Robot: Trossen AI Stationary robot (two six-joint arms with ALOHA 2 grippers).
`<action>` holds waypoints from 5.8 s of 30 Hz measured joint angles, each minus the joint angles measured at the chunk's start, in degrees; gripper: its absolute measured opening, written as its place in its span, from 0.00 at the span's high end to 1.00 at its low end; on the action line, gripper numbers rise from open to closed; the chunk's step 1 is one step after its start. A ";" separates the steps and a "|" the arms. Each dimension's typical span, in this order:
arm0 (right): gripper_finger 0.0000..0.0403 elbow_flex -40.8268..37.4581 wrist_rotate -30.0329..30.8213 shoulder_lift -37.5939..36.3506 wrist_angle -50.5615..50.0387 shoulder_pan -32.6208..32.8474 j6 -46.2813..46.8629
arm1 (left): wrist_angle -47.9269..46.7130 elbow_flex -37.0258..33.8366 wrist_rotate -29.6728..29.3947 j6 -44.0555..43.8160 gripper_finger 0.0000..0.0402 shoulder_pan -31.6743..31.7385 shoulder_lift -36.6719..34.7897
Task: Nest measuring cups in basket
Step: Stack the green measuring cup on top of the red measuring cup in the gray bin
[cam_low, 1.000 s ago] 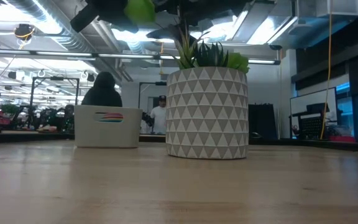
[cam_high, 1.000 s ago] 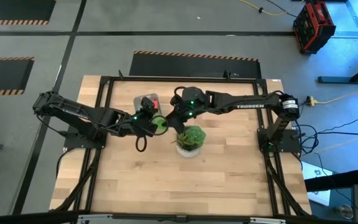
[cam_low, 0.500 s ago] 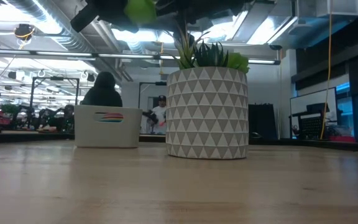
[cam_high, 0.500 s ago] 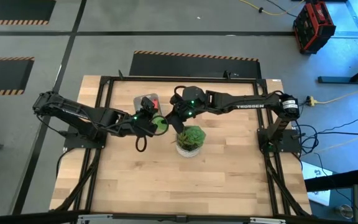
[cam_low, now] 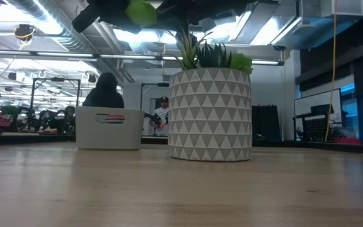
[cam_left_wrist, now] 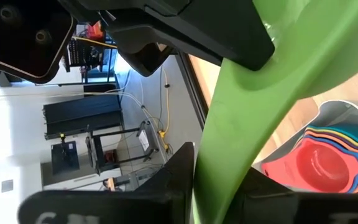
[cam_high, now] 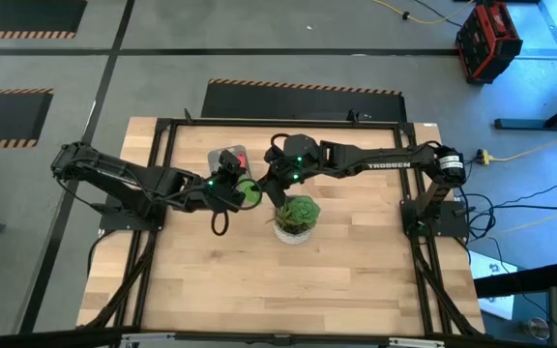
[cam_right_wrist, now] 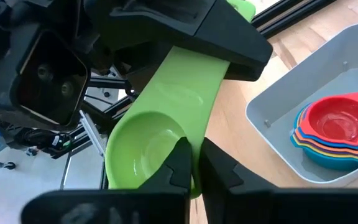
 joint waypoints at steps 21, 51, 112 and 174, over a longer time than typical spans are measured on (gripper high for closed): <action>0.95 0.00 11.21 0.00 -0.61 -1.63 -2.84 | 0.45 0.00 -3.14 -7.62 0.81 0.04 -0.02; 0.95 0.06 35.12 1.59 -0.71 -2.78 -10.26 | -12.11 0.00 14.07 -36.33 0.83 6.79 -23.26; 0.95 0.00 43.89 11.58 34.19 8.14 -19.35 | -2.19 0.02 33.68 -77.85 0.83 23.50 -21.84; 0.71 0.00 42.14 -4.99 6.36 7.72 -36.51 | -3.87 0.00 40.53 -74.66 1.00 24.83 -20.59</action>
